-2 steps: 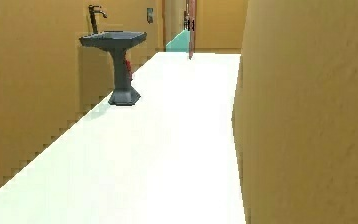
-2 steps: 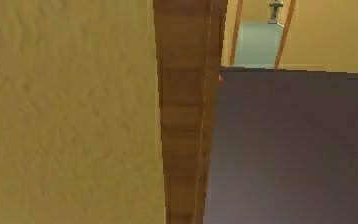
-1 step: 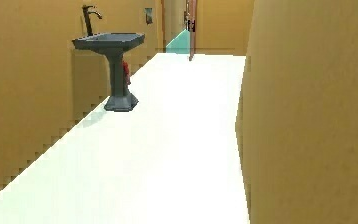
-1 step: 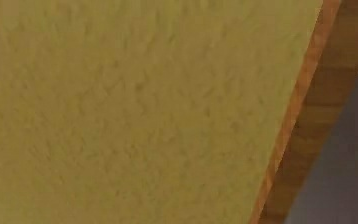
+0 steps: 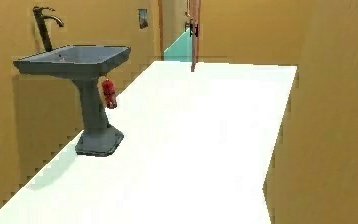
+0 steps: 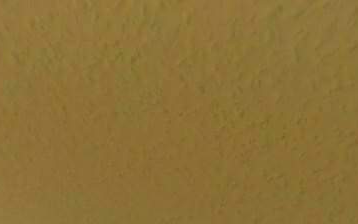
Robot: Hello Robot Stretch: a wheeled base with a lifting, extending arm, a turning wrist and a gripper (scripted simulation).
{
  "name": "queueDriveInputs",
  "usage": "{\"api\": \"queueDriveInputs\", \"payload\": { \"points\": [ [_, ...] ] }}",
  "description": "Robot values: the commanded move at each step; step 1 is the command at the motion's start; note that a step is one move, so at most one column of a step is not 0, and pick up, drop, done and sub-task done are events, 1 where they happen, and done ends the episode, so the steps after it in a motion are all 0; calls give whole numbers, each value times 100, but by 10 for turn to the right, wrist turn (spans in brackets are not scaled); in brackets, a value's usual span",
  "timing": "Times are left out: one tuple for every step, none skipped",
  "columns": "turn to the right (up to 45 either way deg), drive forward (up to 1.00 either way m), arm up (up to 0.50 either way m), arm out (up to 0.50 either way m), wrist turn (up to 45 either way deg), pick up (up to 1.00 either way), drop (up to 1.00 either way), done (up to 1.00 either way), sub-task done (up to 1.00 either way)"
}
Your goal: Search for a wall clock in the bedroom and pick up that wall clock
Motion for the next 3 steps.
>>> {"api": "queueDriveInputs", "payload": {
  "points": [
    [30,0,0,0,0,0,0,0,0],
    [0,100,0,0,0,0,0,0,0],
    [0,55,0,0,0,0,0,0,0]
  ]
}}
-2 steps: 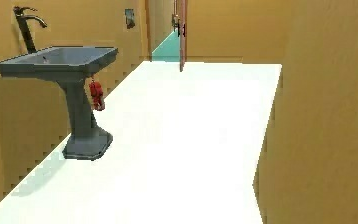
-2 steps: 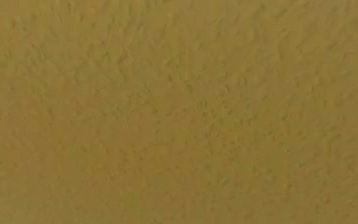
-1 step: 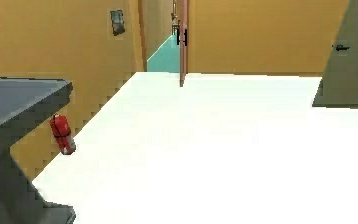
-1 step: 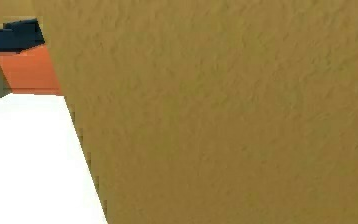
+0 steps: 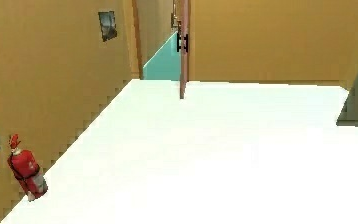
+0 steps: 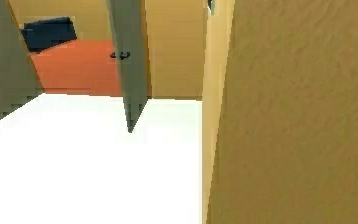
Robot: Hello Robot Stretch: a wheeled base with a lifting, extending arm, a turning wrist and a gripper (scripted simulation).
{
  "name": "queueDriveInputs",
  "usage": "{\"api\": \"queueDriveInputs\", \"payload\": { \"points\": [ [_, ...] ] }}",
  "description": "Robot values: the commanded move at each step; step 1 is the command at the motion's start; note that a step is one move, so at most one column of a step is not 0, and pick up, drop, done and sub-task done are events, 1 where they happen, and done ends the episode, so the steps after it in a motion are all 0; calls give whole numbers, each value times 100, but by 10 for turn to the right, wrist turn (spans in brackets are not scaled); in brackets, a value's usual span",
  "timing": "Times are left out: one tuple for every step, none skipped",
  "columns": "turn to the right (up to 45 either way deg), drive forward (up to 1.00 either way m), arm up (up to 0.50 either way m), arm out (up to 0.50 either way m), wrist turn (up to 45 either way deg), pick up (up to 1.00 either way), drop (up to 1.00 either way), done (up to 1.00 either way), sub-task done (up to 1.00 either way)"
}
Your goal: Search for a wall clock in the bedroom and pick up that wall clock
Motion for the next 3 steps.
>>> {"api": "queueDriveInputs", "payload": {
  "points": [
    [450,0,0,0,0,0,0,0,0],
    [120,0,0,0,0,0,0,0,0],
    [0,55,0,0,0,0,0,0,0]
  ]
}}
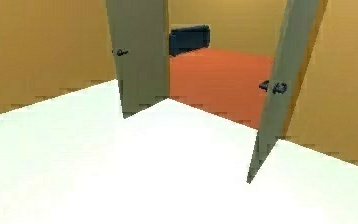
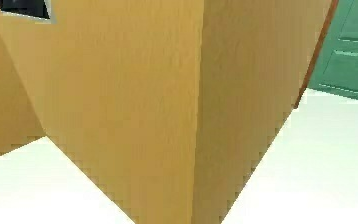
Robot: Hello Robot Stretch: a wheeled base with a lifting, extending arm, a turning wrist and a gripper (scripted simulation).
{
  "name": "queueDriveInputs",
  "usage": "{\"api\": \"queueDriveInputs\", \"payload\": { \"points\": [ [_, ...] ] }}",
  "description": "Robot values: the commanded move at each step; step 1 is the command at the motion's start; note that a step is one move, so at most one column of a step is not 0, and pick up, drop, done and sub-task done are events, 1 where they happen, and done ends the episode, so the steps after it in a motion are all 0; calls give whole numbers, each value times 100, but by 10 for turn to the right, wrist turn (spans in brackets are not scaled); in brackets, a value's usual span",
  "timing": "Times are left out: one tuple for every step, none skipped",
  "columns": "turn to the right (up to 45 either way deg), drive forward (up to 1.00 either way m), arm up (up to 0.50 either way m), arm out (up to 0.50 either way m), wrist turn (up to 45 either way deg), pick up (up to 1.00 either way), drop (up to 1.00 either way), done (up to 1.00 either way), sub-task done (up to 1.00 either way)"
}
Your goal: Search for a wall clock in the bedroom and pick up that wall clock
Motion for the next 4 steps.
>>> {"api": "queueDriveInputs", "payload": {
  "points": [
    [0,100,0,0,0,0,0,0,0],
    [60,0,0,0,0,0,0,0,0],
    [0,50,0,0,0,0,0,0,0],
    [330,0,0,0,0,0,0,0,0]
  ]
}}
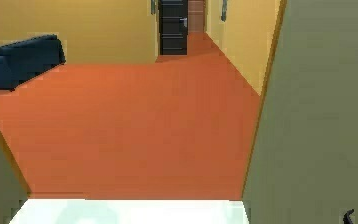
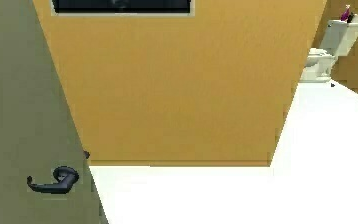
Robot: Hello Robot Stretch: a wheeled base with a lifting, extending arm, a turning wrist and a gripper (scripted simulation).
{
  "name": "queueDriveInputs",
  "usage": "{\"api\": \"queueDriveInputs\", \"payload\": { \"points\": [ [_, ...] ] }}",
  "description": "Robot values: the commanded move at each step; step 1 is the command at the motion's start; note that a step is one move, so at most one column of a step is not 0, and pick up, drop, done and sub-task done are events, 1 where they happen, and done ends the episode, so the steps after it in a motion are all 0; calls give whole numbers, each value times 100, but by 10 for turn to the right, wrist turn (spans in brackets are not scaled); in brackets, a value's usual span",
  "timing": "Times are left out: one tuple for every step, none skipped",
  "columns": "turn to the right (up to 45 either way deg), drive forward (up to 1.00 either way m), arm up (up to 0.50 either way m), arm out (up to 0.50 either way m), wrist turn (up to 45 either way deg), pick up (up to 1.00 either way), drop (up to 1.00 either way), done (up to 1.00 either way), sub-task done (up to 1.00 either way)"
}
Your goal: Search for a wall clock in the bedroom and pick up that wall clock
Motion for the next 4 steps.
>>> {"api": "queueDriveInputs", "payload": {
  "points": [
    [0,100,0,0,0,0,0,0,0],
    [0,45,0,0,0,0,0,0,0],
    [60,0,0,0,0,0,0,0,0],
    [0,100,0,0,0,0,0,0,0]
  ]
}}
